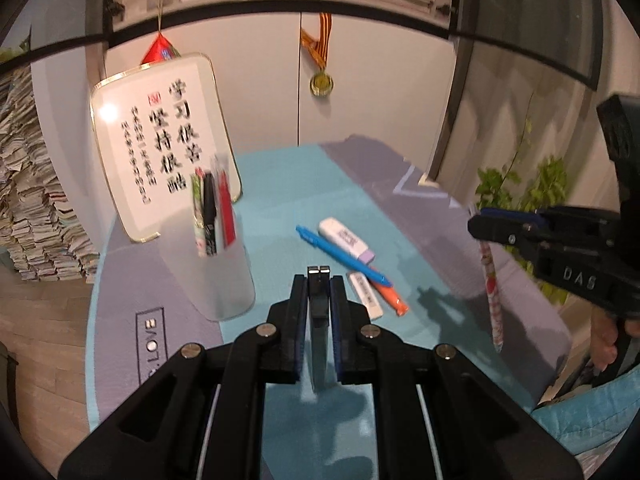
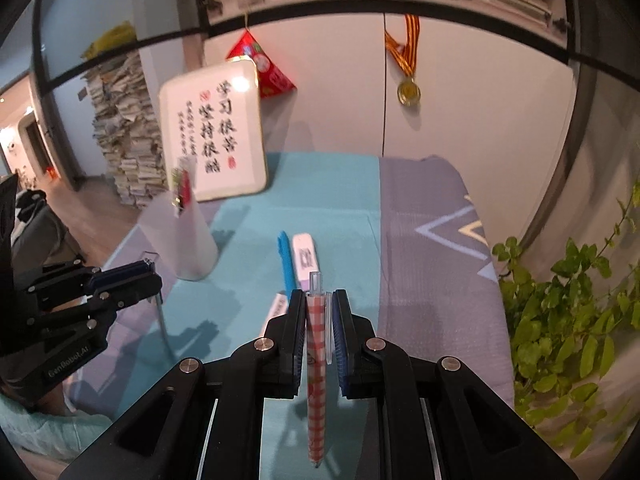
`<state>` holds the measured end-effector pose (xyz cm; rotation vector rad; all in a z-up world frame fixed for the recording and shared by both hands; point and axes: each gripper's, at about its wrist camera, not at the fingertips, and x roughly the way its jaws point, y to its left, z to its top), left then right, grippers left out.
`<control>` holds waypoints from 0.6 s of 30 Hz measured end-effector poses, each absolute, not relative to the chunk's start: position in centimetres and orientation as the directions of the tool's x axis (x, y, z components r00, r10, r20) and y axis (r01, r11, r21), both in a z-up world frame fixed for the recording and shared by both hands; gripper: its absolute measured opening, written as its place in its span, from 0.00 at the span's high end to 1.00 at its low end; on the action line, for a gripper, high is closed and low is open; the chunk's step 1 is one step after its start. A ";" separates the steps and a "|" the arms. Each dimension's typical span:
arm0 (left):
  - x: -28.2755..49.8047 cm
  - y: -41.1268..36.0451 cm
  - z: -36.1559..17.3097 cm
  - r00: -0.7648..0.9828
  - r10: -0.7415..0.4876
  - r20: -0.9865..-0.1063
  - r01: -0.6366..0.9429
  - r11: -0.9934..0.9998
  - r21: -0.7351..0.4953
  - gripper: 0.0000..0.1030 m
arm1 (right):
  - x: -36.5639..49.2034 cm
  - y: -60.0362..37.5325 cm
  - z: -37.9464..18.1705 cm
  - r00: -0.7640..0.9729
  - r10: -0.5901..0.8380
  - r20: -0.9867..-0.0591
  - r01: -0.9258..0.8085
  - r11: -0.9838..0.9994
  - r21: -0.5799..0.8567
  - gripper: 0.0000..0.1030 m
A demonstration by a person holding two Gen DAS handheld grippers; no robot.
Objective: Organize stationery
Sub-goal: 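Lift the ruler with the left gripper while the right gripper lifts the pink pencil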
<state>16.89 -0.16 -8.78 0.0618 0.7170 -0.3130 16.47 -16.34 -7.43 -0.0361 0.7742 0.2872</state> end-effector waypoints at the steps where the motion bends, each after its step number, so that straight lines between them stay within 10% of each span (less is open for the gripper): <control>1: 16.8 0.0 -8.2 0.722 -0.258 -0.642 0.297 0.954 -0.049 0.91 | 16.2 -16.2 -7.1 0.686 0.243 -0.686 -0.270 0.960 0.070 0.86; 18: 17.9 5.4 -1.4 0.914 -0.091 -0.394 0.089 0.996 -0.026 0.92 | 15.1 -15.5 -6.1 0.714 0.253 -0.653 -0.271 0.960 0.075 0.86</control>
